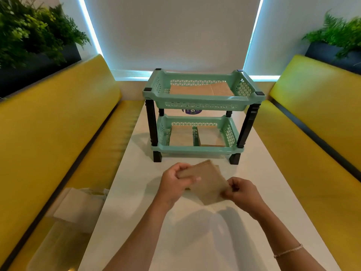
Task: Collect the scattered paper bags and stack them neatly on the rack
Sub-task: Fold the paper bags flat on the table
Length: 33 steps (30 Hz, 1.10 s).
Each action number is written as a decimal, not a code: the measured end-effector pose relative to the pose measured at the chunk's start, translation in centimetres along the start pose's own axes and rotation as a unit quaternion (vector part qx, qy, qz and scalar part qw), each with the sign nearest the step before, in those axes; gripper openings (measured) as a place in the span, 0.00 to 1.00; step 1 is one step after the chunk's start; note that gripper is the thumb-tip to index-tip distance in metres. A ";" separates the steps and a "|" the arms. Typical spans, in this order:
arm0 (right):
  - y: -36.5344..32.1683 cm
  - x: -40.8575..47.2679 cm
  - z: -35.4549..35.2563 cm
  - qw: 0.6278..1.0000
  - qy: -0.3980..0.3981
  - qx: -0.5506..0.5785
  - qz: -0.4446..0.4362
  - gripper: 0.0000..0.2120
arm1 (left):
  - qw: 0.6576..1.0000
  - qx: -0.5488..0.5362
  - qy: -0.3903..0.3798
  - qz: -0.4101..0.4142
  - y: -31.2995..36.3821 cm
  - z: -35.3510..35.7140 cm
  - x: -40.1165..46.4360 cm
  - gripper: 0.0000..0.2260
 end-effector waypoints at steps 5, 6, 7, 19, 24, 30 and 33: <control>0.9 -1.2 2.3 0.996 -0.006 0.077 0.036 0.10 | 0.999 -0.013 -0.026 -0.022 -0.8 2.5 -0.9 0.14; 1.3 -1.5 2.9 0.994 -0.004 0.097 0.052 0.12 | 0.999 0.000 -0.019 -0.039 -2.1 2.7 -1.1 0.16; 1.6 -1.8 3.5 0.992 -0.002 0.110 0.067 0.13 | 0.998 0.016 -0.016 -0.055 -3.4 2.9 -1.3 0.18; 1.7 -2.2 5.2 0.992 0.002 0.093 0.083 0.08 | 0.986 0.150 -0.051 -0.058 -6.9 3.3 -1.8 0.16; -1.4 -1.0 2.5 0.970 0.040 0.231 0.069 0.13 | 0.962 0.258 -0.086 0.024 -4.3 2.7 -1.2 0.18; -0.7 1.0 -1.3 0.947 0.033 0.304 0.093 0.13 | 0.947 0.300 -0.043 0.110 1.1 0.0 0.9 0.11; 1.4 0.3 -0.5 0.969 0.020 0.224 0.102 0.11 | 0.964 0.246 -0.014 0.102 0.7 -0.6 1.0 0.10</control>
Point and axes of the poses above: each hand's wrist, its own x-axis towards the middle knuckle, its own z-axis out of the palm, y = z × x, the point moved 7 cm from there along x, towards the middle knuckle, and after that the axes turned 15 degrees about y, right-handed, at the moved point
